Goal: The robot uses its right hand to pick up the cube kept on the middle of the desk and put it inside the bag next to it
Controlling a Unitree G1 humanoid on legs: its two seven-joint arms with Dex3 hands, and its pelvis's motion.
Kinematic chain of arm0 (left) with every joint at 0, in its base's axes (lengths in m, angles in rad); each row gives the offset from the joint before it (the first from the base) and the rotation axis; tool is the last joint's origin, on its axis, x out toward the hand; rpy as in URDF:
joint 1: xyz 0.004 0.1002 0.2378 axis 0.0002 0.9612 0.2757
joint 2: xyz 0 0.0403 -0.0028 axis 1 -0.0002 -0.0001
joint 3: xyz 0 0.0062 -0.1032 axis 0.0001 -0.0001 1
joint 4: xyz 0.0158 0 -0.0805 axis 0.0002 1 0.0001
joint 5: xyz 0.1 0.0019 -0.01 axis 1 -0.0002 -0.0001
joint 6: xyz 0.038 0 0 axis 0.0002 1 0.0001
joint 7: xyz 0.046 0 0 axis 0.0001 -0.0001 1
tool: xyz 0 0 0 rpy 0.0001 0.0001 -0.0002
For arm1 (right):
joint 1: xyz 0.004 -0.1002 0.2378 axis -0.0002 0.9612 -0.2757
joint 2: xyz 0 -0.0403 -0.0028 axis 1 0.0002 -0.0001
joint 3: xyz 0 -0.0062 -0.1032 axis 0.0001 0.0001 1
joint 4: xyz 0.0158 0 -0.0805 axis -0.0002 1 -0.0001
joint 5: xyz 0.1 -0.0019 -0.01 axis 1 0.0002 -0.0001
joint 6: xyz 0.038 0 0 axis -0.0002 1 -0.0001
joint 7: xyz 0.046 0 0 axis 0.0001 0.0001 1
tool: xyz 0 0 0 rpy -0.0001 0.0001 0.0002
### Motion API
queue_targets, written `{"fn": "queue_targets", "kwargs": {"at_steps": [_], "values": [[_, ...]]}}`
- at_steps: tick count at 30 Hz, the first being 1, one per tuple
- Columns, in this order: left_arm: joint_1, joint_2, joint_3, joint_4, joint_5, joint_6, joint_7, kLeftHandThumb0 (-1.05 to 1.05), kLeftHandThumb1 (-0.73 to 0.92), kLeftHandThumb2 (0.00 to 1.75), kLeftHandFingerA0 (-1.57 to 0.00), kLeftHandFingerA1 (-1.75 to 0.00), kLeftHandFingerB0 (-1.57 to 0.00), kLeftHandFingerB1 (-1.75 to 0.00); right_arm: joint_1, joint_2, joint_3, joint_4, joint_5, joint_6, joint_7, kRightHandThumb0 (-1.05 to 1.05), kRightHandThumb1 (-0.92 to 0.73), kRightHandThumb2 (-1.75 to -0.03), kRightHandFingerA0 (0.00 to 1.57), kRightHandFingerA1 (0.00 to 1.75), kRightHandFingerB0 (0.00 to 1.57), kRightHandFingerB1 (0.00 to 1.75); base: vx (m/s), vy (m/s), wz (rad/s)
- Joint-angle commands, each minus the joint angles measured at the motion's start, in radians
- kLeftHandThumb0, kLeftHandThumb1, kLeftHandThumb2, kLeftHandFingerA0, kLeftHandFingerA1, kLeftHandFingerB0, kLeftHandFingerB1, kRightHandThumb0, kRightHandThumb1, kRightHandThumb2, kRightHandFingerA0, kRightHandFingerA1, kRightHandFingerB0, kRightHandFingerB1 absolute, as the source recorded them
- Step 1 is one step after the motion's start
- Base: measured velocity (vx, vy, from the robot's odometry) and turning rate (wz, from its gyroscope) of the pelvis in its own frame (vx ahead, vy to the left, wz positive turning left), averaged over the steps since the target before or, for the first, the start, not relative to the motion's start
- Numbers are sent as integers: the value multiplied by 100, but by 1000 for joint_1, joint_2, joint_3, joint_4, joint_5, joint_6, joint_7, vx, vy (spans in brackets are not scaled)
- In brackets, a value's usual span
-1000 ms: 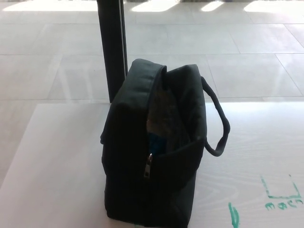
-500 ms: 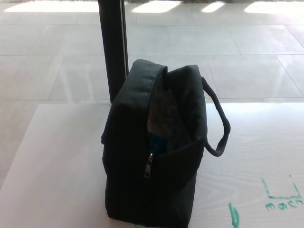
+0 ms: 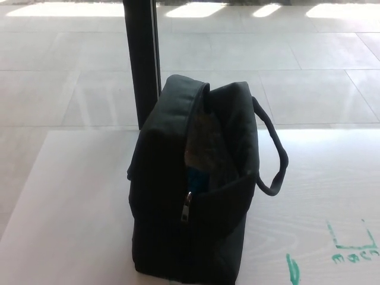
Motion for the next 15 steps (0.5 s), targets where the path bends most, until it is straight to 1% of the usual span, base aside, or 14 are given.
{"fn": "queue_targets", "kwargs": {"at_steps": [1,2,3,4,5,7,8,9,12,13,15], "values": [[4,25,-9,-2,34,-7,14,-63,49,81,-9,-52,-22,-50,-1,-36,26,37,91,-62,-19,-36,-51,-107,2,53,0,50,0,0,0],[4,25,-10,-3,33,-8,14,-63,49,81,-9,-53,-22,-51,-3,-41,35,43,98,-63,-20,-71,-59,-92,4,46,7,43,0,0,0],[4,26,-12,-1,36,-13,13,-63,49,81,-10,-53,-23,-51,-4,-45,45,47,106,-60,-16,-71,-57,-95,0,43,9,43,0,0,0],[6,28,-17,2,43,-28,9,-64,49,82,-10,-53,-21,-50,-7,-52,57,57,106,-59,-19,-68,-78,-64,7,37,15,29,0,0,0],[10,28,-19,1,47,-35,6,-66,48,82,-11,-54,-21,-51,-3,-56,67,61,105,-61,-24,-71,-76,-63,5,37,14,30,0,0,0],[16,29,-20,-1,49,-39,4,-66,48,82,-11,-54,-21,-51,2,-62,81,64,109,-64,-32,-71,-76,-63,5,37,14,30,0,0,0],[13,28,-19,3,47,-34,3,-66,48,82,-12,-54,-23,-51,5,-60,79,64,136,-70,-15,-69,-77,-63,5,41,14,33,0,0,0],[10,29,-24,6,55,-34,8,-66,48,82,-12,-54,-23,-51,9,-62,86,58,141,-72,-14,-69,-77,-63,5,41,14,33,0,0,0],[7,24,-3,8,32,-17,0,-63,48,80,-10,-54,-23,-51,18,-68,102,48,148,-66,-22,-73,-75,-63,5,41,15,34,0,0,0],[2,24,-7,21,39,-28,-1,-63,48,81,-10,-54,-23,-51,16,-69,103,55,161,-69,-11,-74,-76,-62,3,45,14,35,0,0,0],[3,26,-8,19,41,-30,-6,-65,47,81,-10,-54,-22,-51,24,-69,106,43,175,-69,-7,-71,-76,-62,5,39,14,33,0,0,0]]}}
